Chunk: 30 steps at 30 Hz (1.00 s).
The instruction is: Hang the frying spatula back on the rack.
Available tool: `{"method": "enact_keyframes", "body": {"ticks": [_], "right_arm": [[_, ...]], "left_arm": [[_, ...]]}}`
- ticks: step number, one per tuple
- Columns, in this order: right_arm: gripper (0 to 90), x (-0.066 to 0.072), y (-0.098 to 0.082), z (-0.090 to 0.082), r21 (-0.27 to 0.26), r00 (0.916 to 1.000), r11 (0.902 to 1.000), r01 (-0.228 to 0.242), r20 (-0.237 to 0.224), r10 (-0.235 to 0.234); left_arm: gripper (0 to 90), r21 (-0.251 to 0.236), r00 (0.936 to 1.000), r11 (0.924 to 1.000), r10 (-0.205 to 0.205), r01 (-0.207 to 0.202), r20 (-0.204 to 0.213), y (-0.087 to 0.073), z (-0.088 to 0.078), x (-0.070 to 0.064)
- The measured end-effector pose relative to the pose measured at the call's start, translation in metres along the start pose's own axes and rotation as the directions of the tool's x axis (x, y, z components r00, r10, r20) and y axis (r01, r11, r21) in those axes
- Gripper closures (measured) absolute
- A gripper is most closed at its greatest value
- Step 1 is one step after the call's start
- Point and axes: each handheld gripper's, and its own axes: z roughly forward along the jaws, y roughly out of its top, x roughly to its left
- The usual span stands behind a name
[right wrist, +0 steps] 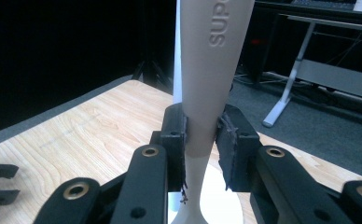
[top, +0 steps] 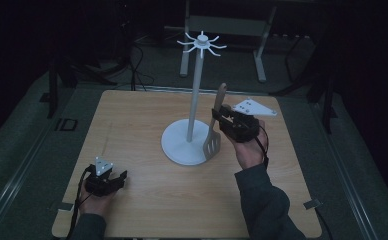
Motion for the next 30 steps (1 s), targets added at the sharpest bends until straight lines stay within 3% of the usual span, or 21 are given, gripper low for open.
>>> {"method": "enact_keyframes", "body": {"ticks": [30], "right_arm": [[73.4, -0.005, 0.034, 0.003, -0.012, 1.0000, 0.9999, 0.005, 0.003, -0.005]], "left_arm": [[40.2, 0.001, 1.0000, 1.0000, -0.001, 0.001, 0.000, 0.000, 0.000, 0.000]]}}
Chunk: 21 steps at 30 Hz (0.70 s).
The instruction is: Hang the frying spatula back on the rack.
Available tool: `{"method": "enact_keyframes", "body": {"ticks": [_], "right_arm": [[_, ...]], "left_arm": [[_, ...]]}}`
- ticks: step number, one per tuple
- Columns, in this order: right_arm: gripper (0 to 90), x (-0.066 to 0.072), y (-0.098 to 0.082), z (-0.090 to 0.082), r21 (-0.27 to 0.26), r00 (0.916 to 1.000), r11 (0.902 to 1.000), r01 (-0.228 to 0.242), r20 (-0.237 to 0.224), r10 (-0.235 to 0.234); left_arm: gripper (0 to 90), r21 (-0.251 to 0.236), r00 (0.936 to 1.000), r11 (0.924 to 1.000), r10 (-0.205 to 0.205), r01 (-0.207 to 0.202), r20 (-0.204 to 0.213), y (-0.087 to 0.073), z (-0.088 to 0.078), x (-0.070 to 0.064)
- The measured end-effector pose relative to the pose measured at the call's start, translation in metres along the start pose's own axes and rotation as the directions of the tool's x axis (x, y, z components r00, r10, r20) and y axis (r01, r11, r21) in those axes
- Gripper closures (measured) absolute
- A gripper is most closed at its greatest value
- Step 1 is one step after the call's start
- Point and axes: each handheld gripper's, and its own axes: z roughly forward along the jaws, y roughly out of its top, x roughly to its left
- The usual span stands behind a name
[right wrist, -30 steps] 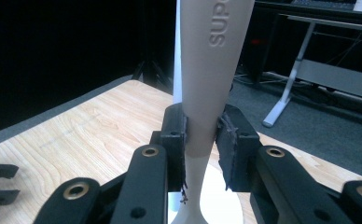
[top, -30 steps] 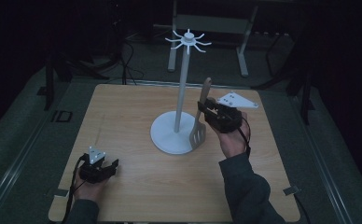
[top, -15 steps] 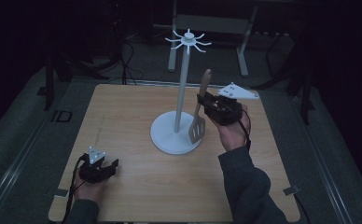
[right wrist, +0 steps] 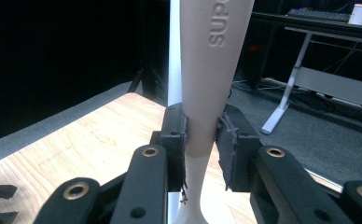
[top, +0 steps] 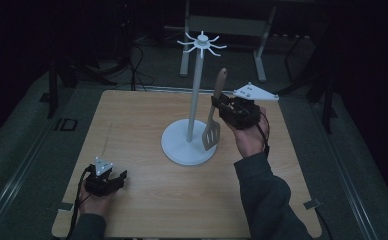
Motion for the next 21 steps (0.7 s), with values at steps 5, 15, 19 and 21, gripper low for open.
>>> {"method": "enact_keyframes", "body": {"ticks": [5, 15, 19, 21], "right_arm": [[73.3, 0.001, 0.003, 0.000, 0.003, 1.0000, 1.0000, 0.000, -0.002, 0.000], [73.4, 0.003, 0.013, -0.001, -0.005, 1.0000, 1.0000, 0.006, -0.003, -0.006], [73.3, 0.003, 0.016, -0.001, -0.003, 1.0000, 1.0000, 0.009, -0.003, -0.009], [73.4, 0.002, 0.018, -0.001, -0.003, 1.0000, 1.0000, 0.009, -0.003, -0.009]], "left_arm": [[40.1, -0.001, 1.0000, 1.0000, 0.000, 0.000, 0.000, 0.000, 0.000, 0.000], [40.1, 0.000, 1.0000, 1.0000, 0.000, 0.000, 0.000, 0.000, 0.000, 0.000], [40.2, 0.001, 1.0000, 1.0000, 0.001, -0.001, 0.000, 0.000, 0.000, 0.000], [40.1, 0.003, 1.0000, 1.0000, 0.003, -0.003, 0.000, 0.000, 0.000, 0.000]]}}
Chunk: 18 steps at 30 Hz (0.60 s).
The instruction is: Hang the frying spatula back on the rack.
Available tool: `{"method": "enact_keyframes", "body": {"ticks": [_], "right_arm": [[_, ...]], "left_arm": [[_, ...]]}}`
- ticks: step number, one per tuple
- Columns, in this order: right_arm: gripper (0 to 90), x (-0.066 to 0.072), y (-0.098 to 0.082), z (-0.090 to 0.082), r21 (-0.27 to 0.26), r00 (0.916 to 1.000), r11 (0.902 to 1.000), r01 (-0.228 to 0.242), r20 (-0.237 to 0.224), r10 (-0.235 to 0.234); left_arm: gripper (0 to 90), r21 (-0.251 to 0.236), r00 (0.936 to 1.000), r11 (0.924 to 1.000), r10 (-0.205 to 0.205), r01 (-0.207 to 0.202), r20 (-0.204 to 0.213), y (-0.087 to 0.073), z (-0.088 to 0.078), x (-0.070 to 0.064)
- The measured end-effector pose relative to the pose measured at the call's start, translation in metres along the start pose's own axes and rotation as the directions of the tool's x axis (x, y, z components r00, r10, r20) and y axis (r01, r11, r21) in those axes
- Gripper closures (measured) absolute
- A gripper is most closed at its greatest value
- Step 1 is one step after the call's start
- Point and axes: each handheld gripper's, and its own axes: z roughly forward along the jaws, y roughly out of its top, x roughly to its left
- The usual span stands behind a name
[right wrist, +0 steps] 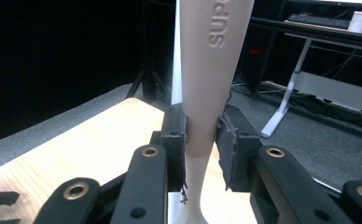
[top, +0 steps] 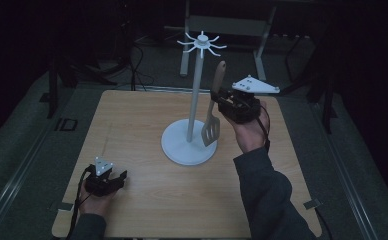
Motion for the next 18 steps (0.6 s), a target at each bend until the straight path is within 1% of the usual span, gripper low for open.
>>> {"method": "enact_keyframes", "body": {"ticks": [18], "right_arm": [[73.3, -0.001, 0.011, -0.002, 0.000, 1.0000, 1.0000, 0.004, 0.004, -0.004]], "left_arm": [[40.2, -0.003, 1.0000, 1.0000, -0.003, 0.003, 0.001, 0.000, 0.000, 0.000]]}}
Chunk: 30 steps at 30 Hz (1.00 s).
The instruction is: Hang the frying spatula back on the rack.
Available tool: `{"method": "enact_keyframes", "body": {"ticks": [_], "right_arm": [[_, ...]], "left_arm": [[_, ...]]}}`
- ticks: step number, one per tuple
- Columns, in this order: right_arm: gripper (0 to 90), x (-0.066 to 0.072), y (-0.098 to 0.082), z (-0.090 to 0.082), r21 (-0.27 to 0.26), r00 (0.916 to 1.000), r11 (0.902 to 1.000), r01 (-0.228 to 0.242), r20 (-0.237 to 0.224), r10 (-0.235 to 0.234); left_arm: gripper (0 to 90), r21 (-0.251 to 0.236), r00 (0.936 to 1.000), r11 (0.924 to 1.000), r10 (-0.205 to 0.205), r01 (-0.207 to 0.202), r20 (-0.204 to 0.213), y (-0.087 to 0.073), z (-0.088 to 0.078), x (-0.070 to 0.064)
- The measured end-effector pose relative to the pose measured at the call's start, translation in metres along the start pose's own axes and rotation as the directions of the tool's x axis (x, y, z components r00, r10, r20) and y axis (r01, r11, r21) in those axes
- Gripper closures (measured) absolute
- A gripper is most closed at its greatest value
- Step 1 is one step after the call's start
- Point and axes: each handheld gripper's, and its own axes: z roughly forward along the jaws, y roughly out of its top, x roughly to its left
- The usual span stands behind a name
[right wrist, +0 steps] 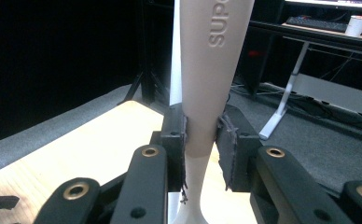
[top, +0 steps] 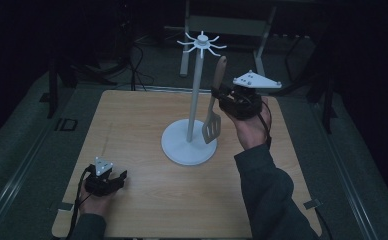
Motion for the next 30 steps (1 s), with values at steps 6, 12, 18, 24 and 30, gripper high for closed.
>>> {"method": "enact_keyframes", "body": {"ticks": [6, 12, 18, 24, 30], "right_arm": [[73.4, 0.0001, 0.0014, 0.0005, 0.003, 1.0000, 1.0000, 0.003, -0.001, -0.003], [73.3, -0.0018, 0.0040, 0.0008, 0.002, 1.0000, 1.0000, 0.000, 0.001, 0.000], [73.3, -0.0022, 0.0043, 0.0028, 0.011, 1.0000, 0.9999, 0.001, 0.002, -0.001], [73.3, -0.0018, 0.0056, 0.0052, 0.015, 1.0000, 0.9999, 0.002, -0.003, -0.002], [73.3, -0.0033, 0.0063, 0.0070, 0.018, 1.0000, 0.9998, -0.006, -0.003, 0.006]], "left_arm": [[40.1, 0.002, 1.0000, 1.0000, 0.004, -0.004, 0.000, 0.0000, 0.0000, -0.0003], [40.1, 0.001, 1.0000, 1.0000, 0.002, -0.002, 0.000, 0.0000, -0.0001, -0.0002], [40.1, 0.000, 1.0000, 1.0000, 0.002, -0.002, 0.000, 0.0000, -0.0002, 0.0000], [40.0, 0.001, 1.0000, 1.0000, 0.001, -0.001, 0.000, 0.0000, -0.0003, 0.0001], [40.0, 0.000, 1.0000, 1.0000, 0.001, -0.001, 0.000, 0.0000, -0.0002, 0.0001]]}}
